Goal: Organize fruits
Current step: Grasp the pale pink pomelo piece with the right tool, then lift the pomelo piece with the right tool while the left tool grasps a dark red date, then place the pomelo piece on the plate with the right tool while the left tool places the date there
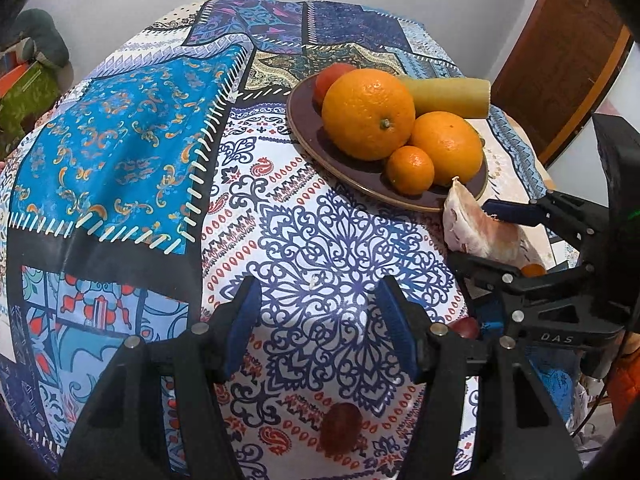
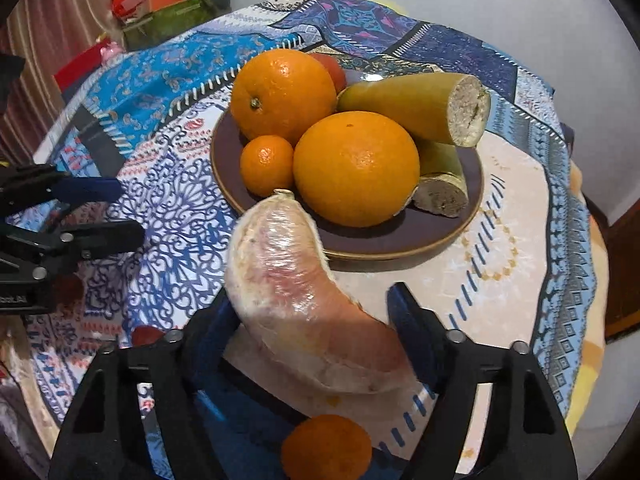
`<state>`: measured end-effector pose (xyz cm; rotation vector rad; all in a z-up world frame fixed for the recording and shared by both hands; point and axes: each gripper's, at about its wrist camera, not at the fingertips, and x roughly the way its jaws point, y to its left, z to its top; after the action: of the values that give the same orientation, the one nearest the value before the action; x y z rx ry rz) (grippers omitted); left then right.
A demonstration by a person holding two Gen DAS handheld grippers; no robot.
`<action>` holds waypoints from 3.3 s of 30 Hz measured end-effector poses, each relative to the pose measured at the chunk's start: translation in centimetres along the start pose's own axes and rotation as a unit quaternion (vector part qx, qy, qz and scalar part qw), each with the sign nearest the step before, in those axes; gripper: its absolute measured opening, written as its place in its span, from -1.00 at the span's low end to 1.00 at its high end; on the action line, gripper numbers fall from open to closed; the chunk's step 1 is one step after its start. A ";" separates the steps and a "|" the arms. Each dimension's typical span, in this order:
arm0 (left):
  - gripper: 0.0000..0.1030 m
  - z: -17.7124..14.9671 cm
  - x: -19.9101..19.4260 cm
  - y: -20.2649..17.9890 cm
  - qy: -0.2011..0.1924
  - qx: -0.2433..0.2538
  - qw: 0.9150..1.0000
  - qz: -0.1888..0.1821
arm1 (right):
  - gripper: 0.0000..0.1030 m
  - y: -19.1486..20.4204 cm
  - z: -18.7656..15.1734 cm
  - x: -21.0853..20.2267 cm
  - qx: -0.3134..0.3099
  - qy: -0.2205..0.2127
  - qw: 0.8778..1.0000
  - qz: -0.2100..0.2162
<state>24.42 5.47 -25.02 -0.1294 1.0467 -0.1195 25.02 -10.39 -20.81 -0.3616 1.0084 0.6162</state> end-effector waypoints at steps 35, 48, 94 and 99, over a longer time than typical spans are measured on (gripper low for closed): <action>-0.49 -3.3 0.1 -8.7 0.026 0.057 0.998 -0.025 | -0.28 -5.6 -4.0 -13.1 0.106 -0.144 0.984 -0.002; -0.50 -0.4 -2.0 -5.4 -0.018 0.038 0.999 -0.015 | -0.28 -4.8 -1.3 -12.6 0.099 -0.158 0.982 0.013; -0.10 5.3 -0.5 -2.8 -0.043 0.036 0.998 0.008 | -0.15 -3.5 6.6 -6.8 0.083 -0.117 0.988 0.049; -0.06 4.5 -3.8 -2.9 -0.067 0.032 0.997 0.016 | -0.10 -3.2 4.1 -9.6 0.086 -0.131 0.987 0.032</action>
<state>26.38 3.43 -19.12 -0.0617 0.9107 -0.1126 26.09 -13.54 -10.43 -0.0921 0.8155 0.6125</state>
